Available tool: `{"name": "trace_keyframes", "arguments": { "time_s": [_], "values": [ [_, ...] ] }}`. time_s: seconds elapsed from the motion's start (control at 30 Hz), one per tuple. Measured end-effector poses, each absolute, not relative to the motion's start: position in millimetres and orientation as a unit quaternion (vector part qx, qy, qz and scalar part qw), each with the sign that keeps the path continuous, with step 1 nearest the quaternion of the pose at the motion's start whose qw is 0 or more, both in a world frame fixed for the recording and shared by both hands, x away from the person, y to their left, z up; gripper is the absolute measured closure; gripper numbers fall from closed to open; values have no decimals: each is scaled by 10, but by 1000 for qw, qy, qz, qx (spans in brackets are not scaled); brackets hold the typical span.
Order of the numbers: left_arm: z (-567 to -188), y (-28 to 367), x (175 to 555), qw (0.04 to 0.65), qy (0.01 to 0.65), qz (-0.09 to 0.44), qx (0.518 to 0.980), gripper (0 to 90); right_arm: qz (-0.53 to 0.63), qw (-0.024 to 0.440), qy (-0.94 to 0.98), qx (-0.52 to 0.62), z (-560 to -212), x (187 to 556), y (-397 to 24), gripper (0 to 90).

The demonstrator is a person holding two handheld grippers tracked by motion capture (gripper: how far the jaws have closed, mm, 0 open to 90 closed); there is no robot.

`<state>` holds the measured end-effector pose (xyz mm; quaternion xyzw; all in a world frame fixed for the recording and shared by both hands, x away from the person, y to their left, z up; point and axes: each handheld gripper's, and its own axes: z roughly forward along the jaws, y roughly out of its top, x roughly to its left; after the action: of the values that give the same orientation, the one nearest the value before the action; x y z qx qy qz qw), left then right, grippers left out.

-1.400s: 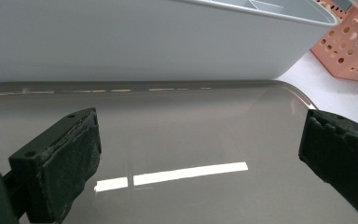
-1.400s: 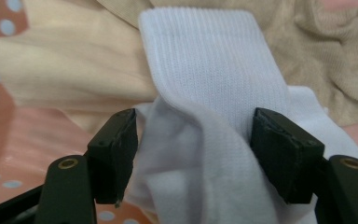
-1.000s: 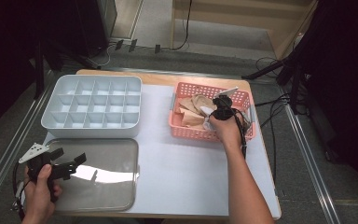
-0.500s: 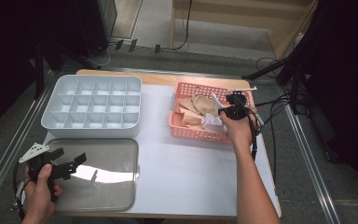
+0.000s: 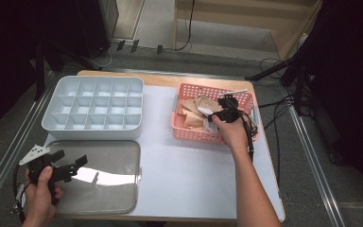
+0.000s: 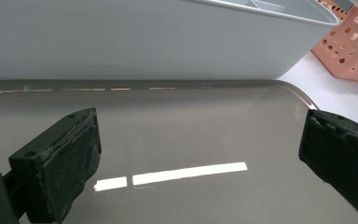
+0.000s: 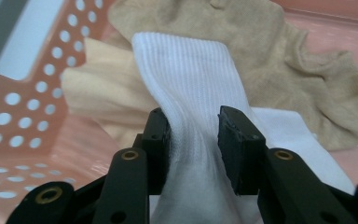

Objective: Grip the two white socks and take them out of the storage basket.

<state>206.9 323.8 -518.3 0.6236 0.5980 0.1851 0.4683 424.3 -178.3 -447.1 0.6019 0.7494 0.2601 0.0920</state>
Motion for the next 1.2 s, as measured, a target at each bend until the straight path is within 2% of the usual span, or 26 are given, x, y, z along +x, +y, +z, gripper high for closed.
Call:
{"name": "trace_keyframes", "arguments": {
  "time_s": [0.37,0.4,0.6,0.67,1.03,1.2],
  "values": [
    [-5182,3236,2069,468,598,184,625,0,195,115,760,609,-4550,4296,-1551,528],
    [-5181,3236,2068,468,597,185,625,0,186,119,762,609,-4558,4301,-1528,544],
    [-5181,3247,2062,469,600,185,621,0,160,134,771,602,-4588,4296,-1511,791],
    [-5180,3256,2061,468,599,186,622,0,166,134,771,601,-4582,4286,-1544,835],
    [-5179,3243,2065,469,599,185,621,0,223,119,760,599,-4491,4252,-1786,811],
    [-5179,3240,2066,469,599,186,622,0,238,95,757,601,-4496,4237,-1904,802]
  ]
}}
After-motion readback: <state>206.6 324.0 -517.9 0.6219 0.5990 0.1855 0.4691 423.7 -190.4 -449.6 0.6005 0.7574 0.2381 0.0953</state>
